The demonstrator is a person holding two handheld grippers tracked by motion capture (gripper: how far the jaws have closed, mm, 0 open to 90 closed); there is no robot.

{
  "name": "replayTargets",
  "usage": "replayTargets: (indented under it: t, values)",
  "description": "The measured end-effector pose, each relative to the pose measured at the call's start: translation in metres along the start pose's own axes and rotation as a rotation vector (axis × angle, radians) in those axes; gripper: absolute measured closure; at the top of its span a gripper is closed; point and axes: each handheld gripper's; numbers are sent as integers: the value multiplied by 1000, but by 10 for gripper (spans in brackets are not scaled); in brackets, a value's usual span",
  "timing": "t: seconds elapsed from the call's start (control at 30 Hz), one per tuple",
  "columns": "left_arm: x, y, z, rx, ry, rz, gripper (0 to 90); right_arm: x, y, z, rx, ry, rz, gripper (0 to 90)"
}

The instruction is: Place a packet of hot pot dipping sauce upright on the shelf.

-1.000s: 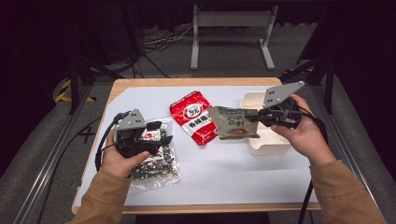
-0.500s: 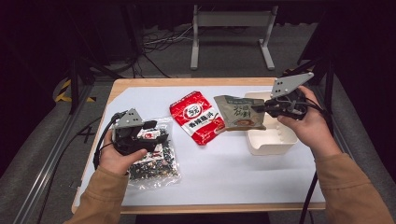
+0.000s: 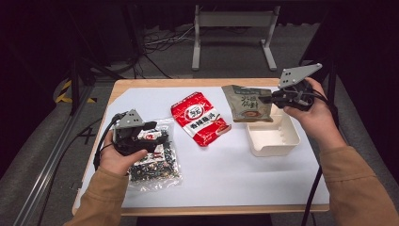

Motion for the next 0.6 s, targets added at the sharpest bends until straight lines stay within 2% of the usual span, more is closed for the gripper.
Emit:
replayTargets:
  t: [0.17, 0.27, 0.53, 0.6]
  values:
    - [0, 1, 1, 0, 0, 4, 366, -1, 2, -10, 2, 13, -7, 900]
    - [1, 2, 1, -15, -6, 20, 366, 0, 4, -15, 4, 21, -4, 900]
    - [-2, 7, 1, -13, -12, 29, 367, 2, 13, -31, 18, 40, -18, 900]
    - [-4, 9, 1, -20, -24, 33, 366, 4, 16, -35, 21, 46, -20, 900]
Point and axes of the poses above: each handheld gripper's, and its own axes: x roughly forward along the jaws, y roughly out of its underside, z roughly to its left, and after that the axes turned 5 degrees about y, right-handed
